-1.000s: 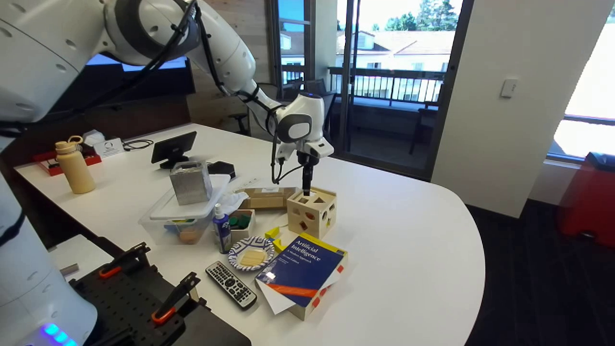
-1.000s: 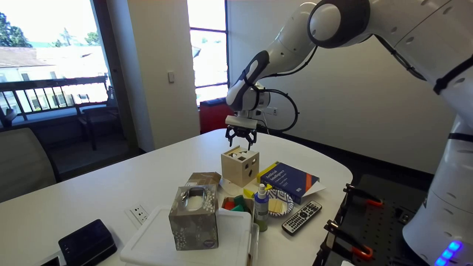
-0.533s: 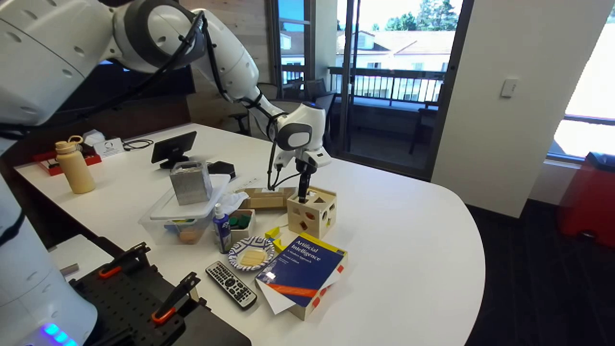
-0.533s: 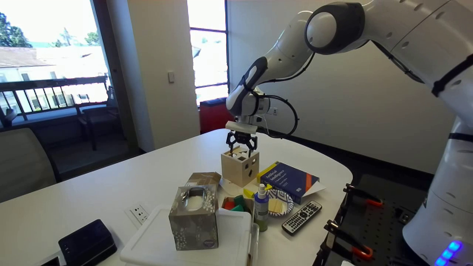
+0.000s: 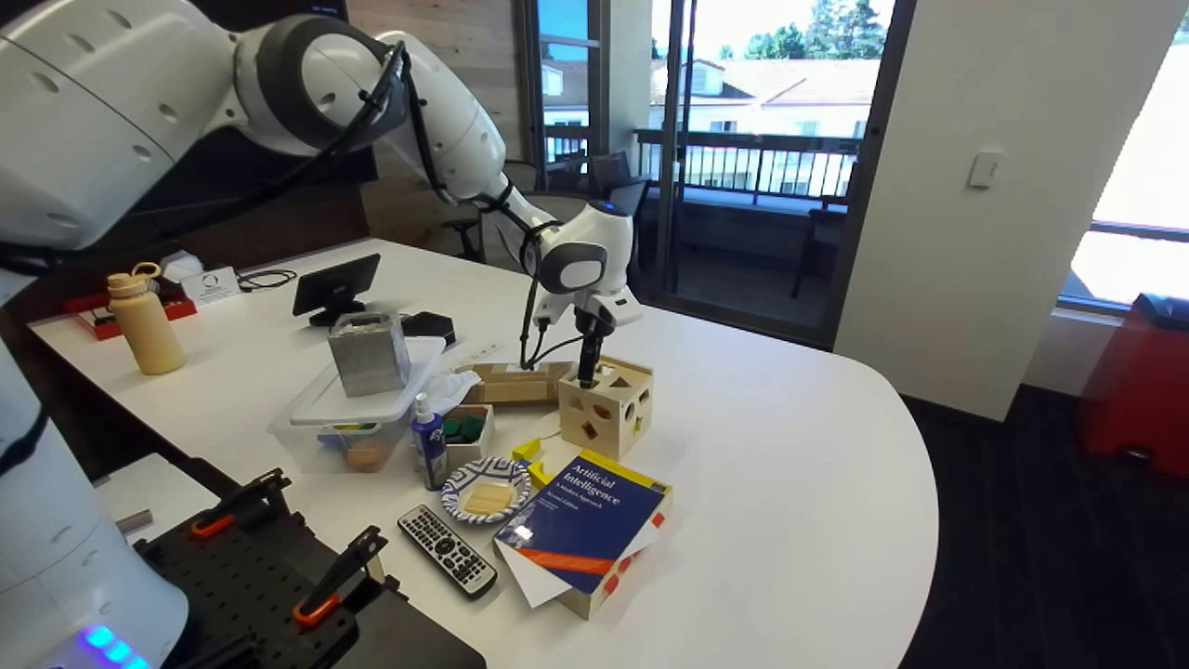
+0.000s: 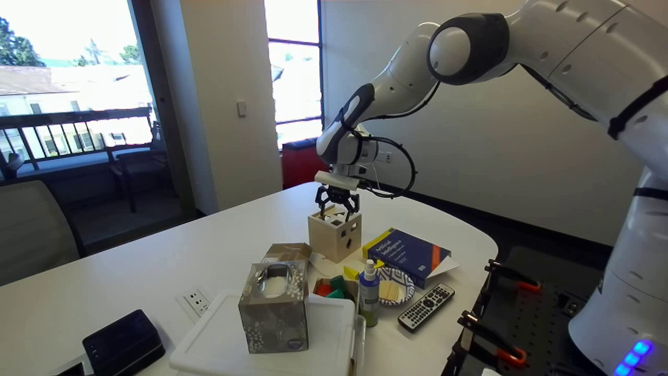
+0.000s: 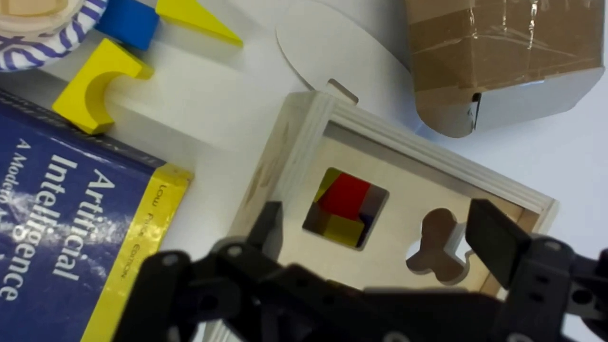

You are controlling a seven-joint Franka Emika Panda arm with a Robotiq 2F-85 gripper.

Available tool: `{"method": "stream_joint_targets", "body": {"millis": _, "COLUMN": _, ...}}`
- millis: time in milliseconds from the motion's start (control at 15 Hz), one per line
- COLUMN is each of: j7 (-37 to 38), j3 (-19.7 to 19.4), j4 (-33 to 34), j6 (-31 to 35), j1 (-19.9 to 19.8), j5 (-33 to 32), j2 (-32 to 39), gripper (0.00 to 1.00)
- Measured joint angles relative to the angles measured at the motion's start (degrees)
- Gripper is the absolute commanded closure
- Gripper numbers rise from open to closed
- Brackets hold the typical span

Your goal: Move an object from one position to another

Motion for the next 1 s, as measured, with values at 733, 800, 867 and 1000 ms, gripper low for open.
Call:
{"method": "stream_joint_targets", "body": {"millis": 733, "j7": 0.03, "j3": 0.99, "j4": 4.38, "j6": -1.66, "j1": -1.39, "j5": 0.97, "j2": 1.03, "gripper": 0.0}}
{"method": "stream_joint_targets", "body": {"millis": 800, "j7": 0.05, "j3": 1.0, "j4": 4.71, "j6": -2.14, "j1": -1.39, "j5": 0.97, "j2": 1.59, "gripper": 0.0}}
{"method": "stream_joint_targets", "body": {"millis": 867, "j7": 0.09, "j3": 1.0, "j4": 5.1, "j6": -2.5, "j1": -1.39, "j5": 0.97, "j2": 2.21, "gripper": 0.0}}
{"method": "stream_joint_targets", "body": {"millis": 1000, "j7": 0.66, "j3": 1.0, "j4": 5.88, "j6": -2.66, "j1": -1.39, "j5": 0.97, "j2": 3.41, "gripper": 0.0}}
